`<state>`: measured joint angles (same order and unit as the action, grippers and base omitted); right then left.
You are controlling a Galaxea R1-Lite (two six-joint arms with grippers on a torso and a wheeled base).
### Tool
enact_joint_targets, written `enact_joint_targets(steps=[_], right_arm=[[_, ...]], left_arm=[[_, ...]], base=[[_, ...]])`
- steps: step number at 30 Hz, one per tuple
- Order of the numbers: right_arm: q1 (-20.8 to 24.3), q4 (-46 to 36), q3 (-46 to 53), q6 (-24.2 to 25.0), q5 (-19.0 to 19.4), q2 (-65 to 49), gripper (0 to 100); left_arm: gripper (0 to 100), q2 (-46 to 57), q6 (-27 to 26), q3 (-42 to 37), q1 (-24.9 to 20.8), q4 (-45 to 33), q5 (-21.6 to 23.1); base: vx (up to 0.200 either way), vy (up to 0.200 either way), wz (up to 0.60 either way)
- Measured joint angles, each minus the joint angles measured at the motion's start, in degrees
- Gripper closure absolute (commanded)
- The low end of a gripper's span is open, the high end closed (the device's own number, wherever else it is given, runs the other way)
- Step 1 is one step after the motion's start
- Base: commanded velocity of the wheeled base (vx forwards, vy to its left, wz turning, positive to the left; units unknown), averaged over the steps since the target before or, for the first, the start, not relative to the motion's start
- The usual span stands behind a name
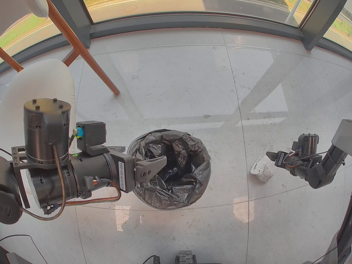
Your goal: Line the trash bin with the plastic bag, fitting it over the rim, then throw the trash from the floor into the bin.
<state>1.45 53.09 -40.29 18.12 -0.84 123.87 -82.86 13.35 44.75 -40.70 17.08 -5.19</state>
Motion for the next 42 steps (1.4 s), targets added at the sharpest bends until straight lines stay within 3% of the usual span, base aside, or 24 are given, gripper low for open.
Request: enact_joint_targets(steps=[17, 22, 23, 34, 42], right_arm=[[-0.4, -0.4, -16.9, -2.4, -0.4, 20.4, 0], [-0.7, -3.9, -22.4, -2.4, -0.8, 23.2, 0], [-0.8, -4.9, -23.6, -2.5, -1.0, 23.7, 100], [-1.4, -6.0, -26.5, -2.6, -1.6, 23.8, 100], [-0.1, -6.3, -18.9, -2.3, -0.2, 13.2, 100]], left_arm=[[0, 7.3, -1.5, -7.5, -0.7, 0.5, 1.7], [0, 8.3, -1.5, -7.8, -0.5, 0.5, 1.8], [0, 8.4, -1.5, -7.8, -0.4, 0.5, 1.8], [0, 8.7, -1.6, -7.2, -0.3, 0.6, 1.8], [0, 8.8, -1.6, -7.7, -0.2, 0.6, 1.8]], base=[[0.0, 0.0, 0.0], [0.0, 0.0, 0.0], [0.0, 0.0, 0.0], [0.0, 0.0, 0.0], [0.0, 0.0, 0.0]])
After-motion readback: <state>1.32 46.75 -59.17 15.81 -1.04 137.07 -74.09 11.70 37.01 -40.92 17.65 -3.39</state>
